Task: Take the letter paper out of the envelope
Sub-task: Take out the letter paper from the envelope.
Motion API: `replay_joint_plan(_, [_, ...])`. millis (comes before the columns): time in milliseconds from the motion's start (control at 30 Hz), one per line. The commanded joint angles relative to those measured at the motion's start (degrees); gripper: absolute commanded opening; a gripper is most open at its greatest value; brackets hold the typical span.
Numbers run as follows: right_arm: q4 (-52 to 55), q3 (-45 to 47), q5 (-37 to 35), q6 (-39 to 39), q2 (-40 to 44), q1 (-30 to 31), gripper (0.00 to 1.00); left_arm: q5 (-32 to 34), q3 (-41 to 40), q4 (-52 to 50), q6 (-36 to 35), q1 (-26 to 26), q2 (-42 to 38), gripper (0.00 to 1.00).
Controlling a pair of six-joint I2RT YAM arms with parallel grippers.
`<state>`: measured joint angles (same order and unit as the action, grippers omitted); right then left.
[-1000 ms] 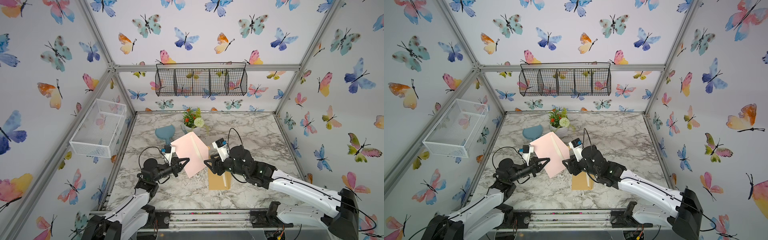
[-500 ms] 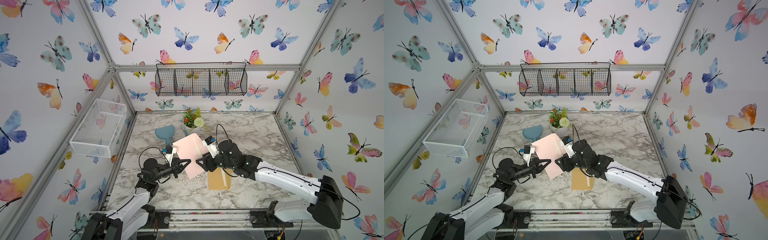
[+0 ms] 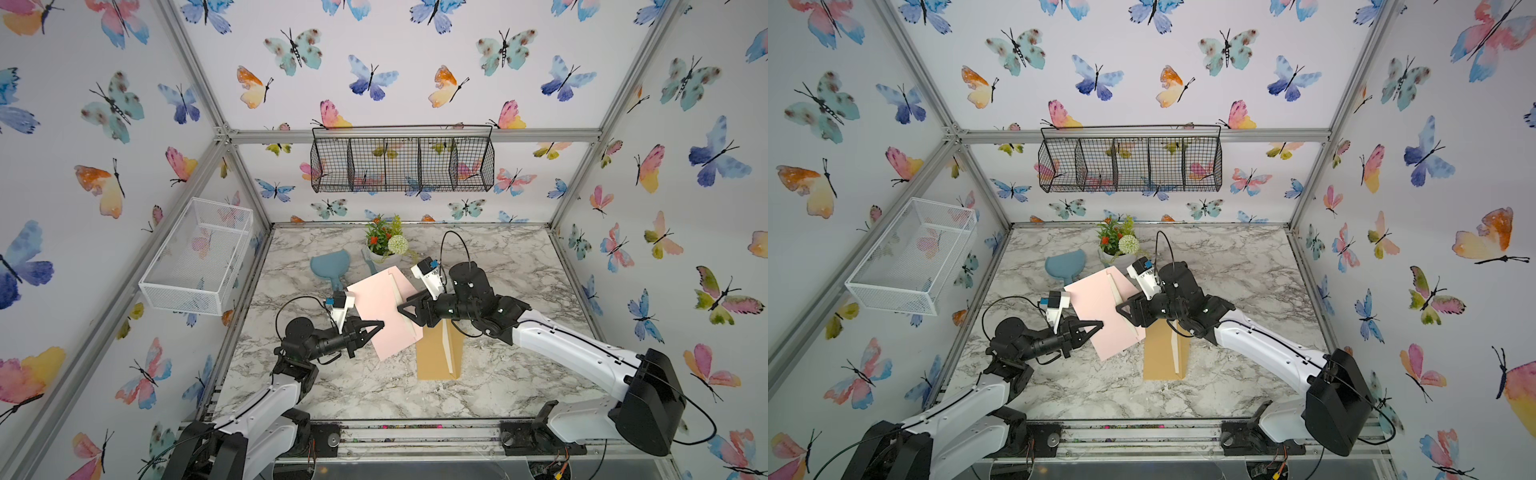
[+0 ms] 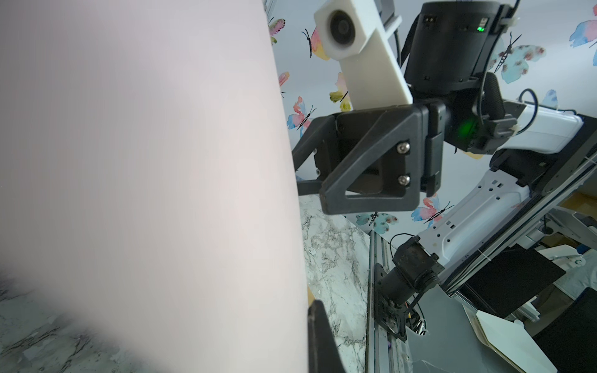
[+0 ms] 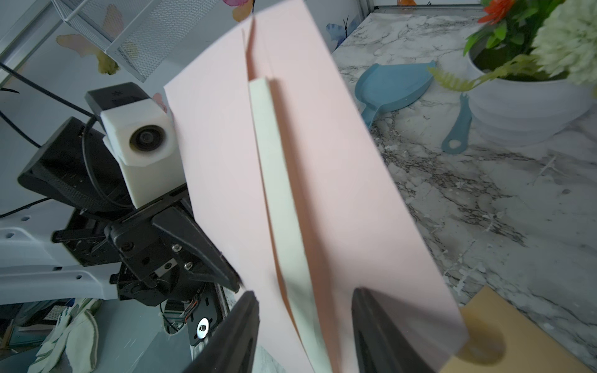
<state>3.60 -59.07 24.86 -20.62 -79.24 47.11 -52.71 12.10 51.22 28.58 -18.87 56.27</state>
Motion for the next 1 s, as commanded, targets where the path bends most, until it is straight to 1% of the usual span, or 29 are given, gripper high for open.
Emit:
replay_joint_plan(0, [-4.08,0.46,5.9,-2.02,-0.39,0.08,0.48,-2.28,-0.23,2.83,0.16,-0.46,0.24,0.01])
replay_joint_plan(67, [-4.36,0.62,6.18,-2.05,-0.39,0.09,0.45,-2.25,-0.18,2.84,0.23,-0.46,0.24,0.01])
replay_joint_plan(167, [-3.57,0.44,5.56,-1.49,-0.47,0.06,0.34,-2.31,-0.31,2.92,0.16,-0.42,0.24,0.01])
replay_joint_plan(233, [-2.99,0.24,5.61,-1.35,-0.47,0.08,0.24,-2.31,-0.32,2.92,0.13,-0.46,0.22,0.0])
replay_joint_plan(333, [-2.82,0.52,5.59,-1.35,-0.04,0.08,0.15,-2.27,-0.33,3.01,0.13,-0.46,0.24,0.0])
replay_joint_plan(467, [-1.82,0.7,4.26,-0.92,0.47,0.0,0.06,-2.23,-0.32,3.03,0.07,-0.46,0.31,0.0])
replay_joint_plan(500, [-1.27,0.61,3.81,-0.62,0.54,0.0,0.02,-2.07,-0.32,2.92,0.18,-0.45,0.33,0.0])
replay_joint_plan(600, [-0.1,0.82,3.22,0.31,1.46,-0.45,0.02,-1.51,-0.3,2.61,0.16,-0.44,0.89,0.0])
replay_joint_plan(800, [-0.1,4.06,4.01,0.01,5.25,-4.46,0.02,-1.26,0.03,2.57,0.43,-0.41,2.0,0.02])
replay_joint_plan(967, [2.09,5.27,3.13,0.64,7.53,-6.05,0.02,-0.54,-0.06,2.36,0.52,-0.46,1.47,0.02])
